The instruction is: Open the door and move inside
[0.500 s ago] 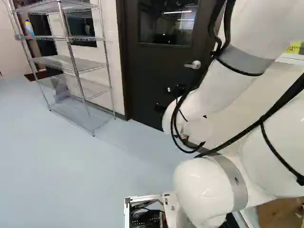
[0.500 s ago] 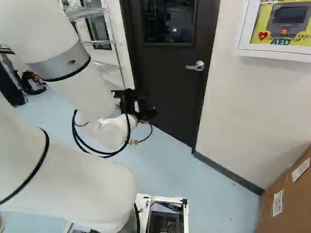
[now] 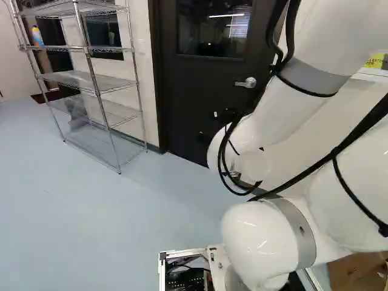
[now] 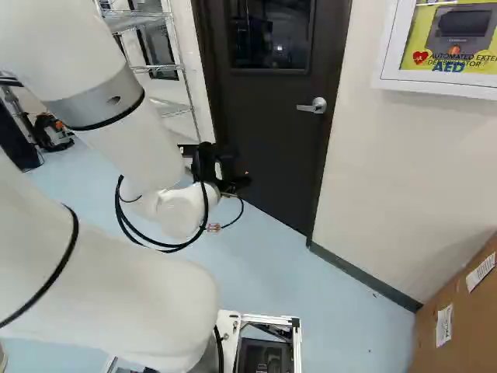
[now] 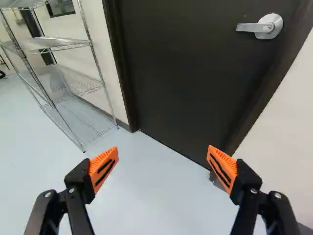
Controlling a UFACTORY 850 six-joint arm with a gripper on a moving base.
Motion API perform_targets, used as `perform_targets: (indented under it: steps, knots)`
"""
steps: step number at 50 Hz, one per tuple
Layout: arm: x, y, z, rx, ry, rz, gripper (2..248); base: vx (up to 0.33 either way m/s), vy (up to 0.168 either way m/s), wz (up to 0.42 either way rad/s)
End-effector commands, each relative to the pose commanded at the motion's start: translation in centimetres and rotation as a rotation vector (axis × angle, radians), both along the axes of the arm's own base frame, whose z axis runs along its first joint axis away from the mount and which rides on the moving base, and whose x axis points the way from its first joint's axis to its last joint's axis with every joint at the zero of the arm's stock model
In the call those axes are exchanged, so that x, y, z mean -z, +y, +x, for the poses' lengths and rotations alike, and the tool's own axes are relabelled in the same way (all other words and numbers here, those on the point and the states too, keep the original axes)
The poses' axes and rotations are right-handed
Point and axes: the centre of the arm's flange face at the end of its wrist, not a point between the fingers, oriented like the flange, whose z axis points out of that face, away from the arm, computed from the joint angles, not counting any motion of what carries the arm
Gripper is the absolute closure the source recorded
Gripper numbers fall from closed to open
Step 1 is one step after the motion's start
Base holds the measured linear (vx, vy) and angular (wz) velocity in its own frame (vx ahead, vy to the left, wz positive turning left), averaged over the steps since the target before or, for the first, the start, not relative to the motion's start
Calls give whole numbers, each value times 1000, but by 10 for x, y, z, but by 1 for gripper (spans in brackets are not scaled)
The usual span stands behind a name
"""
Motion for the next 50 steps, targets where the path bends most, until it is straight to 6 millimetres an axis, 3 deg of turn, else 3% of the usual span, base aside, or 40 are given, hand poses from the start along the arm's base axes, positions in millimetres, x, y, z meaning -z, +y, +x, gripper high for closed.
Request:
perform_targets:
  steps: [50]
  knots:
    - [0,0,0,0,0,0,3,9,10,-2]
